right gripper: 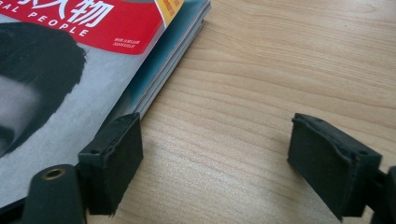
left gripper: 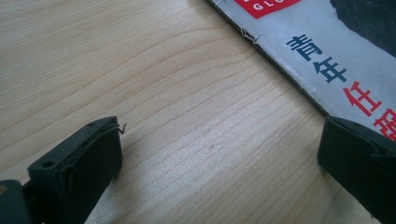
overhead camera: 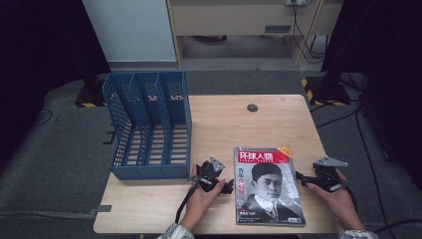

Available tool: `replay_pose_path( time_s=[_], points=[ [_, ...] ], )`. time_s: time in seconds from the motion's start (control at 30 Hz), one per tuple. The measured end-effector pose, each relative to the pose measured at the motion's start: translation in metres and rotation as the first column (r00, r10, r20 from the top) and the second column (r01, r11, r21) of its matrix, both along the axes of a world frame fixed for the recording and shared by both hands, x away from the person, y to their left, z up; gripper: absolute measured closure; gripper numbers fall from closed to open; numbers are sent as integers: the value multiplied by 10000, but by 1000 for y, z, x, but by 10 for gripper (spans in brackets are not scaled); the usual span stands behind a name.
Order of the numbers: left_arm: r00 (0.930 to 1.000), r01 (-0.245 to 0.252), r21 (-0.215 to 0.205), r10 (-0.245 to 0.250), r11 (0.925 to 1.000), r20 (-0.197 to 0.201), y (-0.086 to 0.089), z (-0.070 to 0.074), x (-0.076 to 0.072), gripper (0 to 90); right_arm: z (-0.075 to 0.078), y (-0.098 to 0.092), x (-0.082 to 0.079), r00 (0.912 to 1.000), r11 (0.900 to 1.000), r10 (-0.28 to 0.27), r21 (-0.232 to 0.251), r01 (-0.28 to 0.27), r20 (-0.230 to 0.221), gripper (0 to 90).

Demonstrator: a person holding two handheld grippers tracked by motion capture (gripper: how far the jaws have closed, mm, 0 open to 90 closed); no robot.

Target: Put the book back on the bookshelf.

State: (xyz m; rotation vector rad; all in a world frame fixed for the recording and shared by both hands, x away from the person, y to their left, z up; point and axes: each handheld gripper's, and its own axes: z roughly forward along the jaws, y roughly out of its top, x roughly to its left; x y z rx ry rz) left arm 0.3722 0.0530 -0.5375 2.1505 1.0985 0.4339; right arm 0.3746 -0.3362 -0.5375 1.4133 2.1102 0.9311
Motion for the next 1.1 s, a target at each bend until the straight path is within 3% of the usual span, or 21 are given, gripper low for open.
replay_pose_path(
  time_s=[0.07,0.2,0.33,0.43,0.7,0.77,0.97,1.0,1.1],
  points=[
    [10000,-41,25,41,10000,26,0,0,0,0,3,-1,0,9999,10000,-37,-45,36,-99,180],
    [10000,-15,-15,15,10000,36,0,0,-1,8,14,-4,-3,9984,9993,-294,239,283,479,185],
    [10000,-45,-89,46,9999,76,0,1,-2,23,18,-2,-7,9988,9987,-339,394,325,354,183],
    [9999,-27,-585,33,9983,108,1,3,-2,53,20,0,-9,9995,9980,-225,604,211,222,176],
    [9976,131,-873,-70,9961,694,-2,12,-10,86,24,11,-12,9996,9979,141,626,-155,224,128],
    [9962,254,-1043,-165,9942,861,-6,16,-15,87,24,18,-12,9981,9963,589,617,-598,161,85],
    [9937,551,-1002,-448,9934,1025,-14,19,-25,93,22,32,-12,9937,9910,1117,740,-1118,50,115],
    [9910,827,-772,-738,9936,1116,-18,19,-29,95,22,33,-11,9934,9905,1148,759,-1146,12,128],
    [9895,1077,-871,-983,9904,1059,-24,18,-35,98,19,35,-9,9922,9895,1242,750,-1232,-83,147]
  ],
)
